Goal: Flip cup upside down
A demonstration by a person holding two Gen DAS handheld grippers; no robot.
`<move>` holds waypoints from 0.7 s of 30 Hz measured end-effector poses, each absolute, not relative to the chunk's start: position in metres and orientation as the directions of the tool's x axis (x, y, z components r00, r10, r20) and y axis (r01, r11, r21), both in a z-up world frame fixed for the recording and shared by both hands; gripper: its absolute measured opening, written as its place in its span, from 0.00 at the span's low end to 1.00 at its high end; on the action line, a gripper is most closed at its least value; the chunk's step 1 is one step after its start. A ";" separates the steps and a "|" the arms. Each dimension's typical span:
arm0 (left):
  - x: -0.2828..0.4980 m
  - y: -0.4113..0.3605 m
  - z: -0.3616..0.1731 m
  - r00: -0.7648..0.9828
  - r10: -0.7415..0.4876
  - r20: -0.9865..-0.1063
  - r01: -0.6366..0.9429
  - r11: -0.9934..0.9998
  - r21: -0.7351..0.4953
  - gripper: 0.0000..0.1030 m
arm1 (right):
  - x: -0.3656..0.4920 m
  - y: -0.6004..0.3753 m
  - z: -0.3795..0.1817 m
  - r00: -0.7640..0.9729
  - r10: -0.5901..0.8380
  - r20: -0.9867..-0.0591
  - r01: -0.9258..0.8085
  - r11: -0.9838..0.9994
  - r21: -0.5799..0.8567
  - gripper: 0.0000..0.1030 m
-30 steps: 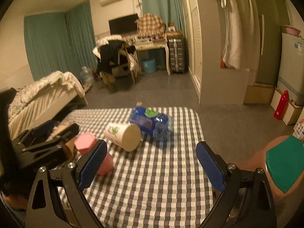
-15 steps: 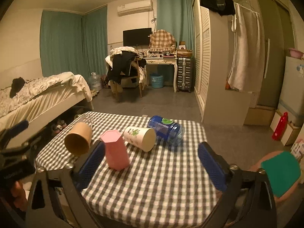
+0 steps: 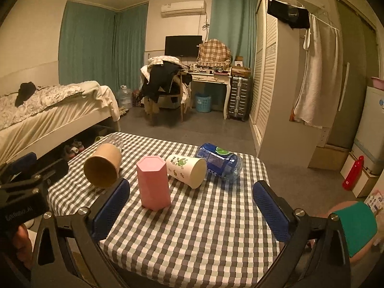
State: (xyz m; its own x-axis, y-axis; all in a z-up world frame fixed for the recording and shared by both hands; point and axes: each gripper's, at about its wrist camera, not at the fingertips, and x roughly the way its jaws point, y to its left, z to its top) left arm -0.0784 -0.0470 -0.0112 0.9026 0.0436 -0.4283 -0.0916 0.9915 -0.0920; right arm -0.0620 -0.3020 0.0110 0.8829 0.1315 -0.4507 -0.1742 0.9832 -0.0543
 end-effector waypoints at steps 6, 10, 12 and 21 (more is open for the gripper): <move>-0.074 -0.051 -0.011 0.899 0.048 -0.434 -0.090 0.993 -0.077 0.99 | -0.060 -0.307 0.009 0.887 0.116 -0.447 -0.156 0.986 -0.053 1.00; -0.073 -0.054 -0.012 0.899 0.027 -0.437 -0.064 0.995 -0.071 0.99 | -0.058 -0.311 0.007 0.885 0.113 -0.452 -0.150 0.988 -0.045 1.00; -0.073 -0.056 -0.013 0.899 0.033 -0.436 -0.066 0.996 -0.060 0.99 | -0.057 -0.311 0.007 0.883 0.113 -0.455 -0.149 0.988 -0.045 1.00; -0.074 -0.056 -0.012 0.901 0.036 -0.433 -0.069 0.996 -0.062 0.99 | -0.054 -0.311 0.002 0.878 0.107 -0.467 -0.148 0.988 -0.050 1.00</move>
State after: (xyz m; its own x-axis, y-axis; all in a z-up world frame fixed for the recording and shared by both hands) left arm -0.0739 -0.0561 -0.0125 0.9007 0.0358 -0.4329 -0.0694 0.9957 -0.0621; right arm -0.0544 -0.3106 0.0021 0.8777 0.1075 -0.4670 -0.1476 0.9878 -0.0501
